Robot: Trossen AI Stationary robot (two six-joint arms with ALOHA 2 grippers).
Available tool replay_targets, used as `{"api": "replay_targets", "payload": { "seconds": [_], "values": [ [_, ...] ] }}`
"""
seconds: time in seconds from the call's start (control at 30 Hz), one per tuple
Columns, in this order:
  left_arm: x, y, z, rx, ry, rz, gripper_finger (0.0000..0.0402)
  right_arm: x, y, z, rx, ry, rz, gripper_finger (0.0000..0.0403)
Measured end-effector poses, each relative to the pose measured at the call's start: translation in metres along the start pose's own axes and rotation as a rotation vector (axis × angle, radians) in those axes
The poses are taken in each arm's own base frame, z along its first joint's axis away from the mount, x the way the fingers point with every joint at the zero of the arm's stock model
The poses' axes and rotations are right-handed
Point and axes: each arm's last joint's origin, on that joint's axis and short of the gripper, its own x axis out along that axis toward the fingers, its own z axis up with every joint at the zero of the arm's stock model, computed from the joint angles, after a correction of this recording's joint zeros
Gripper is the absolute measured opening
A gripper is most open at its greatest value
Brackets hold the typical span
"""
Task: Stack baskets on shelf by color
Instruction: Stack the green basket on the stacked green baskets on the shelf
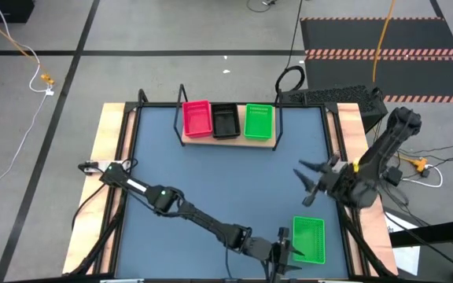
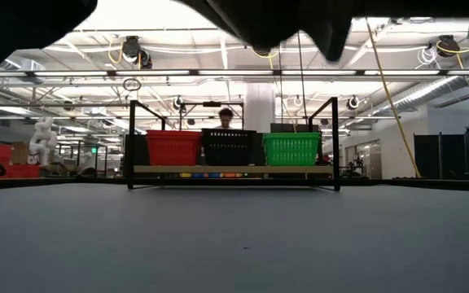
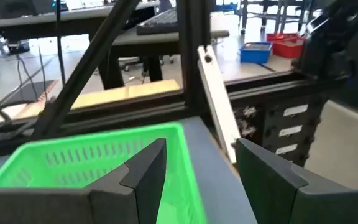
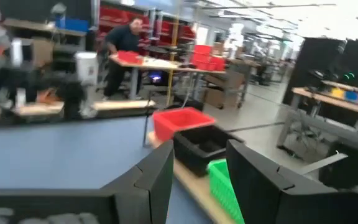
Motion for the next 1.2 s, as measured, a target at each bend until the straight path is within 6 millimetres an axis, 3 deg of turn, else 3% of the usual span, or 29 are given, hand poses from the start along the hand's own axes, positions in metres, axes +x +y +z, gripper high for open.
{"api": "replay_targets", "payload": {
  "seconds": [0.13, 0.3, 0.5, 0.67, 1.1, 1.2],
  "values": [
    [0.001, 0.005, -0.008, 0.013, 0.043, 0.019, 0.0195, 0.001, 0.004, -0.014, -0.028, 0.001, 0.007, 0.0141],
    [0.0, 0.01, -0.022, 0.092, 0.216, 0.022, 0.0195, -0.007, 0.003, -0.004, 0.056, -0.013, 0.041, 0.0141],
    [-0.001, 0.011, -0.034, 0.141, 0.285, 0.028, 0.0195, -0.016, 0.002, 0.005, 0.056, -0.027, 0.087, 0.0141],
    [-0.005, 0.015, -0.015, 0.153, 0.304, 0.107, 0.0187, -0.018, 0.002, 0.006, 0.049, -0.029, 0.101, 0.0141],
    [-0.006, 0.016, -0.006, 0.154, 0.289, 0.007, 0.0018, -0.019, 0.002, 0.006, 0.05, -0.03, 0.102, 0.0141],
    [-0.006, 0.018, -0.006, 0.144, 0.284, -0.014, 0.0012, -0.019, 0.003, 0.006, 0.051, -0.03, 0.102, 0.0141]
  ]
}}
